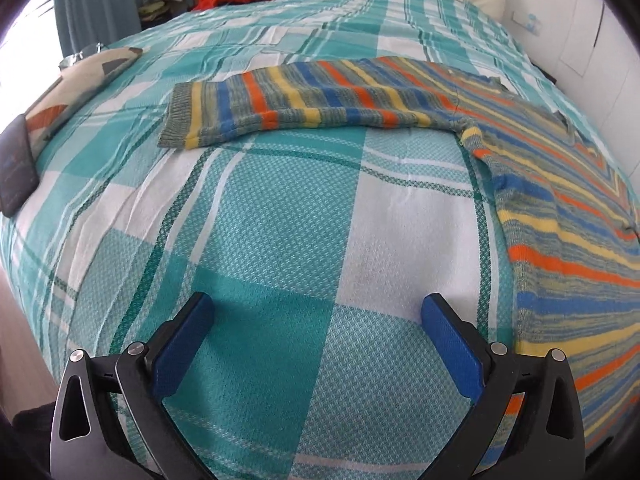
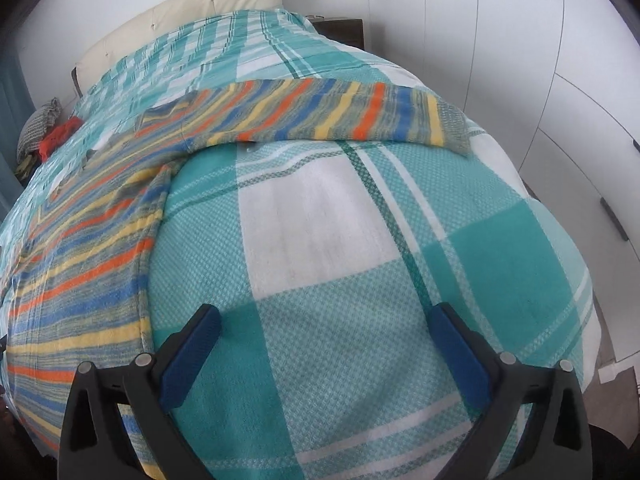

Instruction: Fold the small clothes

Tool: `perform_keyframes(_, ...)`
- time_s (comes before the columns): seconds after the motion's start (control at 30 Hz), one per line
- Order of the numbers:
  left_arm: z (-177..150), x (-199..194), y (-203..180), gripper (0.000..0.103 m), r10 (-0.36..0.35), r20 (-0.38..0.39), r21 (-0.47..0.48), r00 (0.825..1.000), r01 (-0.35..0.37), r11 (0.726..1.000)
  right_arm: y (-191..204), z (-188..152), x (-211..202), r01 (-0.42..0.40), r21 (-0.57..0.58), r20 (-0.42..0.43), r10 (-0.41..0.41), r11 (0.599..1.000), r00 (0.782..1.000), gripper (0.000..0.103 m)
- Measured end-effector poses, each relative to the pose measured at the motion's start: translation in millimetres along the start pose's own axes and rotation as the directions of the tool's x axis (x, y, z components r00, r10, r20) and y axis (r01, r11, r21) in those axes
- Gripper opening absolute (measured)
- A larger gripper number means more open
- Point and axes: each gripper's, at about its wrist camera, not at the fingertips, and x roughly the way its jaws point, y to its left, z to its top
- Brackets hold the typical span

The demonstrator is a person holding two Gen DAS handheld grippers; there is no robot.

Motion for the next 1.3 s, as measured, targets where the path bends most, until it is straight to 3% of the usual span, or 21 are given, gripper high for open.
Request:
perform_keyframes(0.17, -1.1, 0.8, -7.5, 0.103, 0.034, -0.008, 0.047, 0.999, -0.033, 0.998, 6.5, -6.8, 4.7, 0.036, -0.041, 0.011, -0.035, 0.999, 0.999, 0.103)
perform_keyframes(1.3, -5.0, 2.7, -11.0, 0.103, 0.057, 0.007, 0.051, 0.998, -0.057, 0.997, 13.3, -9.5, 7.4, 0.084, -0.079, 0.03, -0.082, 0.993, 0.996, 0.103)
